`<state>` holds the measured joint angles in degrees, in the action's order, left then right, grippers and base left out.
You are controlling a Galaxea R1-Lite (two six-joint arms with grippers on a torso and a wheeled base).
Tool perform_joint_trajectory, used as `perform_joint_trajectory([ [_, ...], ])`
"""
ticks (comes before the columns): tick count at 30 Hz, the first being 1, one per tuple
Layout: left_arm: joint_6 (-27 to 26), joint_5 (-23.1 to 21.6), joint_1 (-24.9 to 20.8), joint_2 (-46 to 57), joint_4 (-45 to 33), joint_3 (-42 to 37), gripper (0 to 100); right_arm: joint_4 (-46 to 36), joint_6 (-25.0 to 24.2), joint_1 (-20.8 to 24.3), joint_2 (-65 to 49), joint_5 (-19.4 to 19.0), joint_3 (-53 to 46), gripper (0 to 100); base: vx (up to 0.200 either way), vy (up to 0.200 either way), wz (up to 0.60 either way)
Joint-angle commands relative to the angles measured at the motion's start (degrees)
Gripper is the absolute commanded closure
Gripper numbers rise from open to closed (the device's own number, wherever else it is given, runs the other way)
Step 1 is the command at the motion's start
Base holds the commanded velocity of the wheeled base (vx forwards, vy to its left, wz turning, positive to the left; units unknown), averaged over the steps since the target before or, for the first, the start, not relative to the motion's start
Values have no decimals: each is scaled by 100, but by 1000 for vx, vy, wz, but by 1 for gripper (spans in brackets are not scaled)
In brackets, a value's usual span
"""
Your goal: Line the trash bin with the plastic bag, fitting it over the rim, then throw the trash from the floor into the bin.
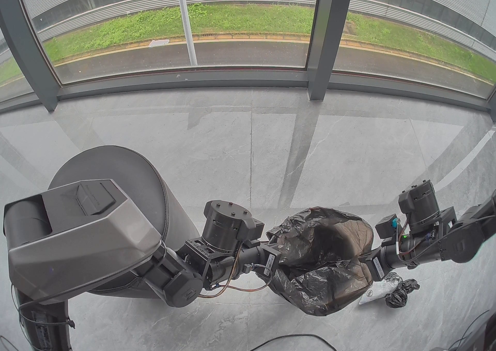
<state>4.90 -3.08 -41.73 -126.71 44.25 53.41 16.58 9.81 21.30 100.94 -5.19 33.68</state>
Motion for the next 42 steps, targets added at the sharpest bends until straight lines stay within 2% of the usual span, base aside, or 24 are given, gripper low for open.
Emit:
perform_joint_trajectory([
  [1, 64, 27, 60, -460, 48, 504, 100, 47, 12, -231, 761, 1, 508, 100, 0, 0, 0],
  [6, 143, 27, 60, -645, 154, 609, 100, 47, 82, -442, 980, -26, 710, 100, 0, 0, 0],
  [10, 169, -8, 60, -574, 233, 328, 100, 3, 249, -486, 910, -184, 508, 100, 0, 0, 0],
  [11, 160, -113, 51, -381, 242, -6, 100, -50, 407, -469, 664, -263, 200, 100, 0, 0, 0],
  [14, 160, -324, 77, -231, 215, -296, 100, -93, 548, -469, 567, -263, -46, 100, 0, 0, 0],
  [17, 81, -342, 235, -319, 286, -349, 100, -85, 583, -469, 655, -263, -64, 100, 0, 0, 0],
  [22, 64, -307, 253, -618, 426, -94, 100, -23, 592, -460, 998, -263, 103, 100, 0, 0, 0],
  [27, 81, -254, 262, -812, 453, 214, 100, 3, 609, -688, 1402, -254, 499, 100, 0, 0, 0],
  [37, 178, -316, 235, -1198, 637, 882, 100, 3, 689, -855, 1499, -254, 525, 100, 0, 0, 0],
  [42, 213, -307, 218, -1269, 743, 829, 100, 65, 724, -1066, 1640, -254, 578, 100, 0, 0, 0],
])
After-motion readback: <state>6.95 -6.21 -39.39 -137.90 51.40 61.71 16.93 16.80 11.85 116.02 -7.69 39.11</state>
